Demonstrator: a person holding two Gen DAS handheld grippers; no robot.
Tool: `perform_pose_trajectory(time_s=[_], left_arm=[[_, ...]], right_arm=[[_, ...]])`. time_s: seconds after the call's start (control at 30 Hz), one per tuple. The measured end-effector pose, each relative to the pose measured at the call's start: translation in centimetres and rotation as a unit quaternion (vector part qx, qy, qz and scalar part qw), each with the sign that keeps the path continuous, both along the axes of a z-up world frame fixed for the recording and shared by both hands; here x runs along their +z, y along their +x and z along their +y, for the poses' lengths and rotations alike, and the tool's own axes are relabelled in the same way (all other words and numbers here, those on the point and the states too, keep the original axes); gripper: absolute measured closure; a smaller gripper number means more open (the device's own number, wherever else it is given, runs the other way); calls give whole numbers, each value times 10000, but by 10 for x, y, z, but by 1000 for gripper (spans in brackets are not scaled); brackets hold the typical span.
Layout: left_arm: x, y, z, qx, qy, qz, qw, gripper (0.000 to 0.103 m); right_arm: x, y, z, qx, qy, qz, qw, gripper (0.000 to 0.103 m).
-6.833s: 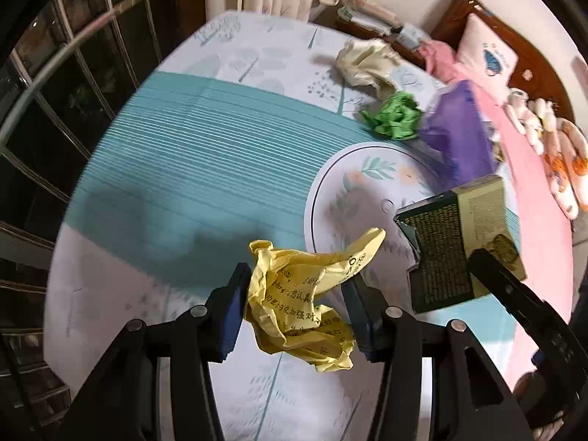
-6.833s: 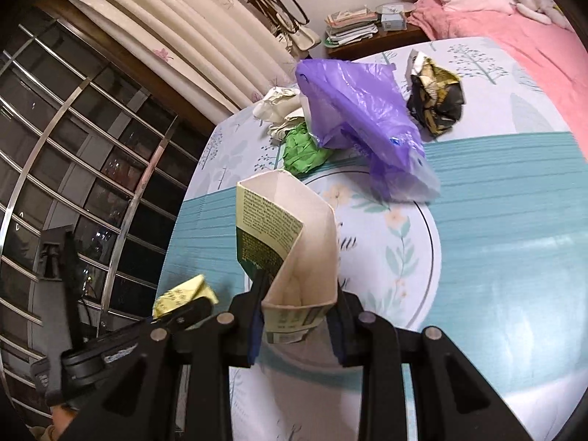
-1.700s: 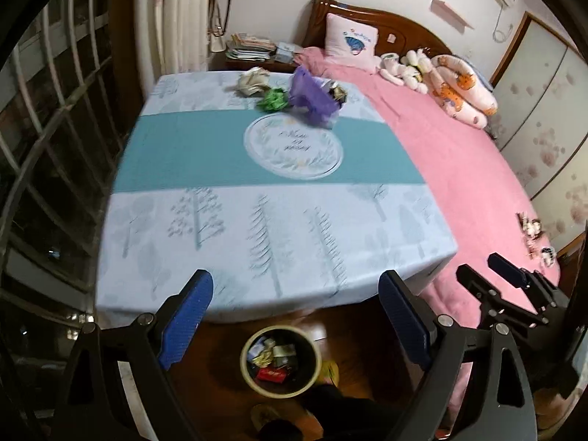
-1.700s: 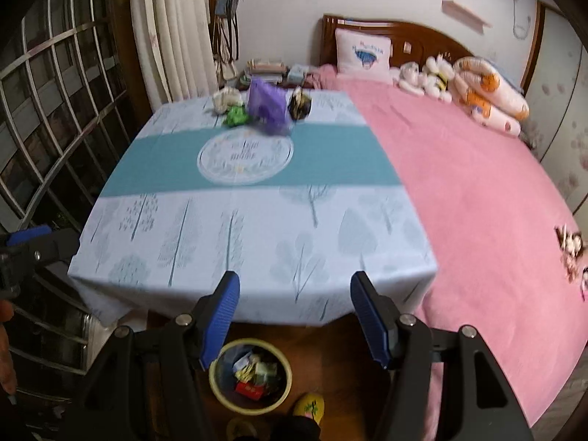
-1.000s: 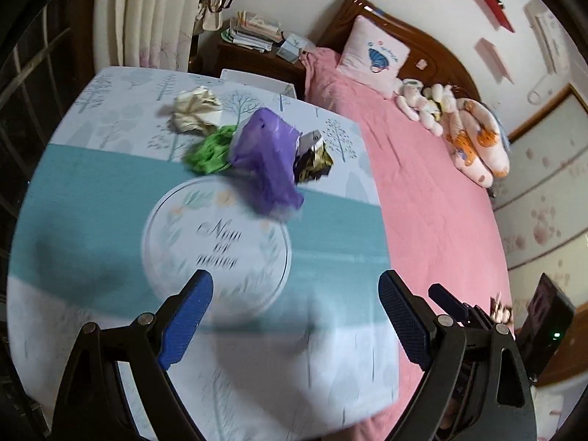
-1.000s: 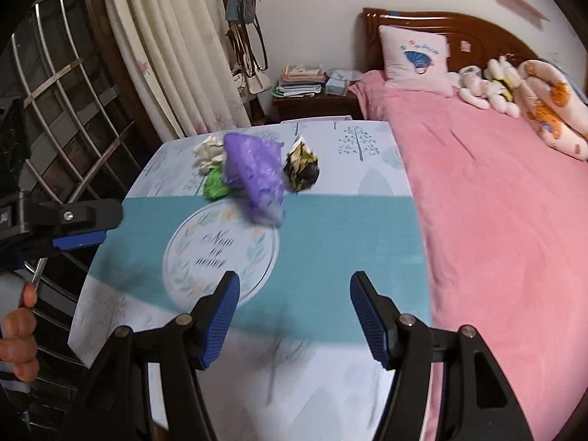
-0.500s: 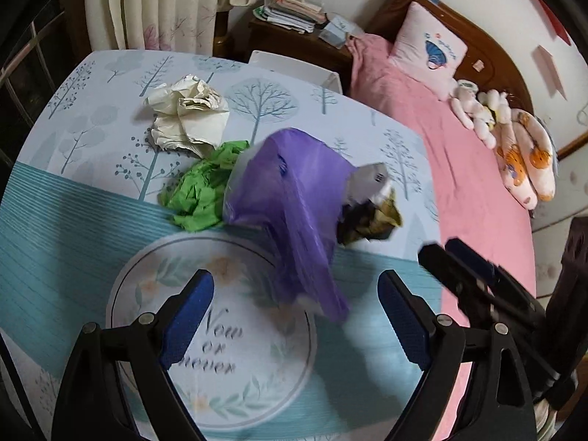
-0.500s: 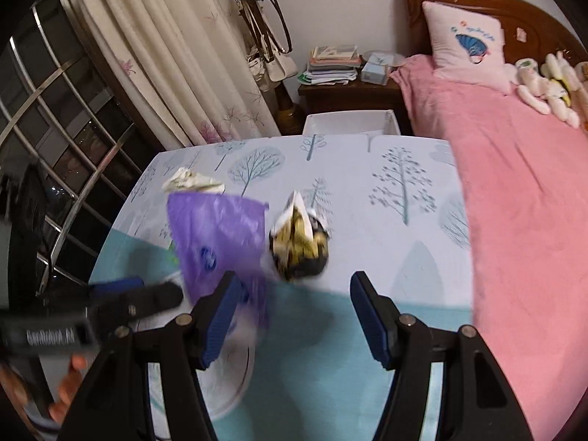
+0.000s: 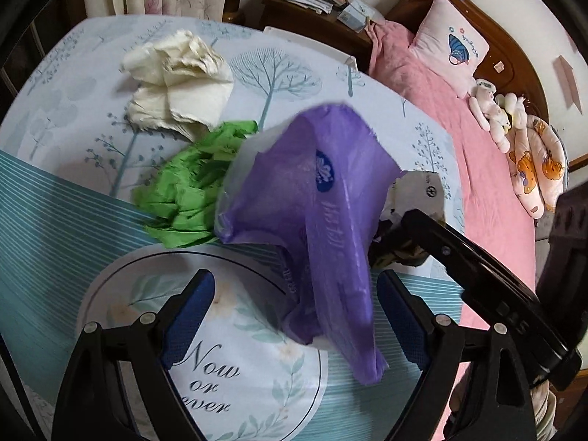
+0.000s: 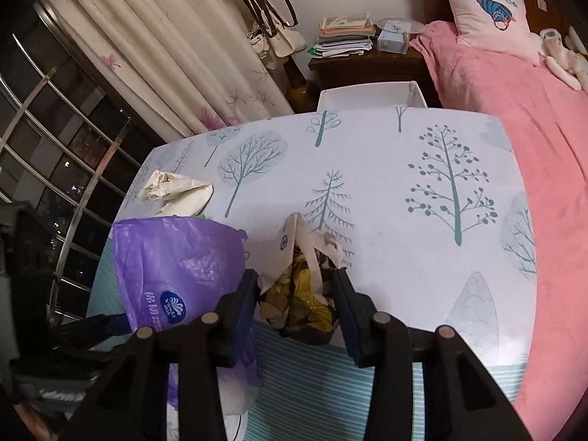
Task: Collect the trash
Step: 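Grasp the purple plastic bag with left tool while right tool grasps the gold-black wrapper, then carry the purple bag and gold-black wrapper down over the blue bin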
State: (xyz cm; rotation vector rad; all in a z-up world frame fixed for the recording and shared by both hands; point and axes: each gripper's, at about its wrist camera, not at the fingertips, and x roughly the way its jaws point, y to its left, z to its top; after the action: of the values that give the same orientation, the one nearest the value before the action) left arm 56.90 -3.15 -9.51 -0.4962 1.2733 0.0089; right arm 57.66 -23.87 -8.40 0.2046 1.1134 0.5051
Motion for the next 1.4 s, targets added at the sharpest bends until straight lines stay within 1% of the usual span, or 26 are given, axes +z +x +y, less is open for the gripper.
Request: perform_pose_trajectory(time_s=[0.07, 0.17, 0.23, 0.3, 0.33, 0.37, 0.47, 0.57, 0.73, 0.87, 0.97, 1.07, 1.13, 1.27, 1.4], left_arm=[[-10, 5, -4, -14, -33, 72, 10000, 18], [-20, 11, -11, -25, -54, 146, 9999, 28], [-26, 15, -14, -3, -91, 180, 9998, 39], [-28, 18, -18, -14, -119, 177, 9998, 62], [-29, 18, -20, -35, -100, 172, 9998, 69], [-28, 19, -23, -59, -69, 147, 9999, 79], [-21, 15, -26, -79, 18, 19, 10000, 85], [-11, 8, -31, -172, 128, -50, 9998, 86], [9, -15, -33, -336, 214, -151, 9991, 86], [29, -44, -30, -514, 344, -300, 9976, 86], [45, -70, -31, -723, 494, -439, 9952, 86], [63, -102, -30, -944, 596, -614, 9918, 86], [76, -130, -25, -1096, 624, -725, 9894, 86], [95, -185, -10, -1374, 679, -864, 9844, 86], [108, -239, 13, -1562, 681, -982, 9805, 86]], right_arm=[[-1, -3, -5, -8, 85, 30, 10000, 63], [-2, -7, -10, 5, 160, 31, 9999, 64], [-3, -12, -11, 45, 160, 8, 9999, 64], [-4, -18, -11, 84, 141, -10, 9999, 65], [-3, -22, -10, 104, 121, -23, 9999, 66], [-3, -25, -9, 112, 105, -29, 9999, 66], [-2, -33, -9, 131, 112, -23, 9998, 67], [0, -41, -10, 102, 171, 18, 9998, 68], [11, -66, -9, 31, 309, 11, 9995, 68], [20, -92, -7, -28, 419, 53, 9991, 68], [26, -118, -4, -102, 413, 94, 9990, 68], [35, -148, 2, -165, 360, 62, 9992, 68], [43, -171, 8, -235, 332, 25, 9992, 68], [63, -220, 23, -368, 307, -105, 9988, 68], [82, -273, 41, -495, 315, -245, 9980, 68]])
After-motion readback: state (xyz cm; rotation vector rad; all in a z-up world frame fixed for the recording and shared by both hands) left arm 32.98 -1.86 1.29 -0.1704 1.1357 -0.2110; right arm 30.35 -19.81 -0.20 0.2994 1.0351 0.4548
